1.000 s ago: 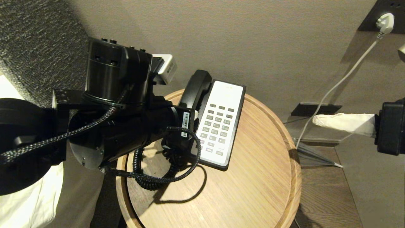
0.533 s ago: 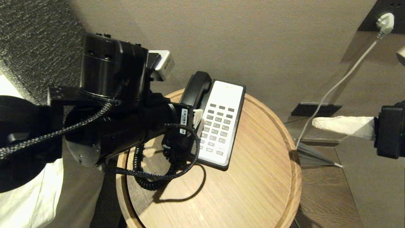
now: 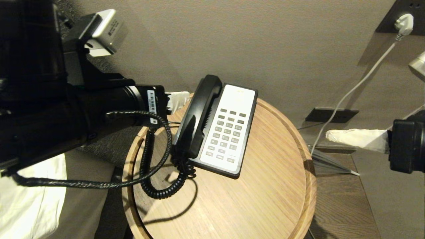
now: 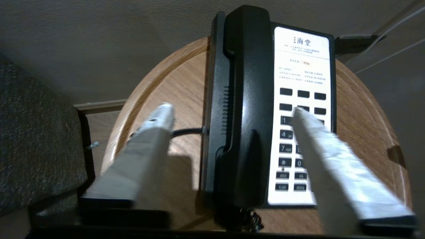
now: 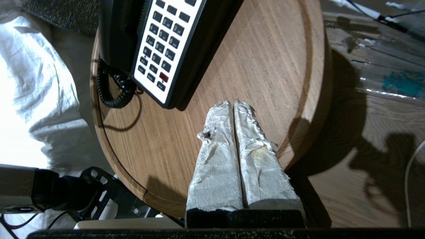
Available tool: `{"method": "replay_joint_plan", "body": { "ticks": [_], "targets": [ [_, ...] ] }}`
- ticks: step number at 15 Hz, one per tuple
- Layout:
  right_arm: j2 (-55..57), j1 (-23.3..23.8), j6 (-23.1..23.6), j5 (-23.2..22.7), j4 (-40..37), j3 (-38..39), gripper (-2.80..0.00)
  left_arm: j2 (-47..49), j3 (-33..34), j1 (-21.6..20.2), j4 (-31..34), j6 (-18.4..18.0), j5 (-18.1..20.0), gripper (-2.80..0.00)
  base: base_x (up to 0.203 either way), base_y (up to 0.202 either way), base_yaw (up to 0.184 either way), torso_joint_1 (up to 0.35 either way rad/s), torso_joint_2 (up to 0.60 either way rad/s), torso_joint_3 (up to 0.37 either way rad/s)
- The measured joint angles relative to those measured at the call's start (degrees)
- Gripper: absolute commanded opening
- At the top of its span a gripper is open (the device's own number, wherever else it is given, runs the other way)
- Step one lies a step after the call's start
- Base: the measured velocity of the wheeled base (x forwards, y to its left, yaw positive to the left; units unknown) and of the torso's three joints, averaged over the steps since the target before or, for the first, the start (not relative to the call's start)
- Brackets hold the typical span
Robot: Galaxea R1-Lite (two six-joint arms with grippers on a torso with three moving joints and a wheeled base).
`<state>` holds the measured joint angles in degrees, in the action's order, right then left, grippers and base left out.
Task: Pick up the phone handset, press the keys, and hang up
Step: End the call using the dial pad
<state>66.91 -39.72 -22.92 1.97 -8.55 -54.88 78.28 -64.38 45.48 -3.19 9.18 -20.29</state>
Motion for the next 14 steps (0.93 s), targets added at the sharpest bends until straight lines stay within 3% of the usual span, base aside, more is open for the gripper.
{"method": "replay_joint_plan", "body": {
  "ticks": [6,9,14],
  "targets": [
    [3.27,-2.87,-0.02,-2.61,0.28,-1.88,-2.80,-10.51,5.32,-2.58,0.36,1.85,0.47,-2.80,0.000,0.000,0.000,0.000,0.00,0.000],
    [6.31,-7.04,-0.09,-2.82,0.51,-2.48,-2.80,-14.53,5.73,-4.41,0.42,2.74,0.50,-2.80,0.000,0.000,0.000,0.000,0.00,0.000],
    [13.67,-9.59,-0.13,-3.23,0.75,-8.11,-2.80,-19.08,5.67,-8.81,0.41,2.95,0.59,-2.80,0.000,0.000,0.000,0.000,0.00,0.000]
  ]
}}
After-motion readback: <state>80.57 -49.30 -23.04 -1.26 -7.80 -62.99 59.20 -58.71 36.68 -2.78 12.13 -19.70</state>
